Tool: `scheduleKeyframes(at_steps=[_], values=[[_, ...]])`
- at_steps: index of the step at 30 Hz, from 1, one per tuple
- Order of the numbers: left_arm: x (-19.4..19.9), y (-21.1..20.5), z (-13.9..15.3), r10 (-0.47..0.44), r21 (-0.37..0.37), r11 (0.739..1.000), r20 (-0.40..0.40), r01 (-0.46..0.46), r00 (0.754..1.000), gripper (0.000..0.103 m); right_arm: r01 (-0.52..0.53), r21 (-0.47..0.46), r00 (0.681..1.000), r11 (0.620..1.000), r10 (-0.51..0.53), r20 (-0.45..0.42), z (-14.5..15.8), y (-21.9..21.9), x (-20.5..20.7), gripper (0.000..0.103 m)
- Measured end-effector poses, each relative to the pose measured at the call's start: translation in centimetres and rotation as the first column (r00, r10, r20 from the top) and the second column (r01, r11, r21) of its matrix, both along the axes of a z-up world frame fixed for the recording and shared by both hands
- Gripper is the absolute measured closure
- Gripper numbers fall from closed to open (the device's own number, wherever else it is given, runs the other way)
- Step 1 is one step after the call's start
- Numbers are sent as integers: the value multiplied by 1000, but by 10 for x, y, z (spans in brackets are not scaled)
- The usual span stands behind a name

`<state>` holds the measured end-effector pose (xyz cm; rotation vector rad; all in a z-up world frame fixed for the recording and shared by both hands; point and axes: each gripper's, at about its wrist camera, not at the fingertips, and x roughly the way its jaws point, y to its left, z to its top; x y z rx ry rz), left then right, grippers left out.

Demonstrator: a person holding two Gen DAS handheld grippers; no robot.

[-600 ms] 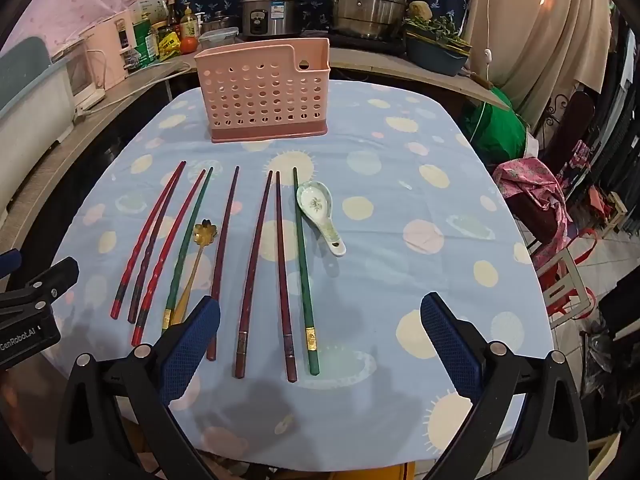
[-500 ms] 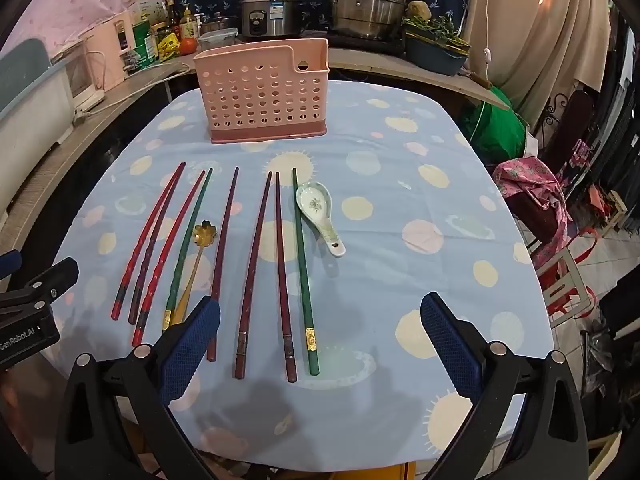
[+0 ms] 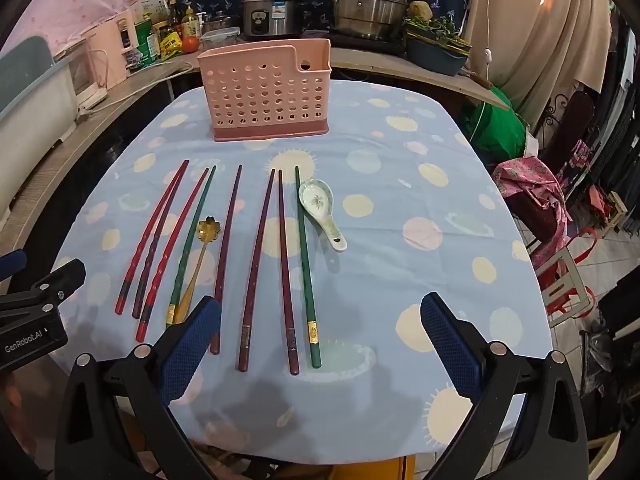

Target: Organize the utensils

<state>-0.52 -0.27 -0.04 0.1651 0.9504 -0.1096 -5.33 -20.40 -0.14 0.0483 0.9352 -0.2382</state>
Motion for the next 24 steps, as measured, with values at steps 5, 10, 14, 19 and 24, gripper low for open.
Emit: scheduleKeyframes(at_steps=[5, 10, 14, 19, 24], values=[[-3, -2, 0, -6, 2, 1000, 0, 6, 1000, 7, -2, 3, 1000, 1000, 2, 1, 1, 2, -4, 7], [-8, -3, 1, -13, 1, 1000, 0, 13, 1000, 7, -7, 6, 1000, 1000, 7, 7, 3, 1, -9, 7], [-10, -4, 3, -15, 1, 1000, -3, 15, 1000, 7, -11, 11, 1000, 1000, 11, 8, 5, 2, -12, 7], [-13, -4, 3, -16, 0, 1000, -4, 16, 1000, 7, -16, 11, 1000, 1000, 16, 8, 6, 3, -14, 7], [-13, -4, 3, -12, -2, 1000, -3, 12, 1000, 7, -22, 8, 1000, 1000, 21, 11, 6, 5, -15, 7]])
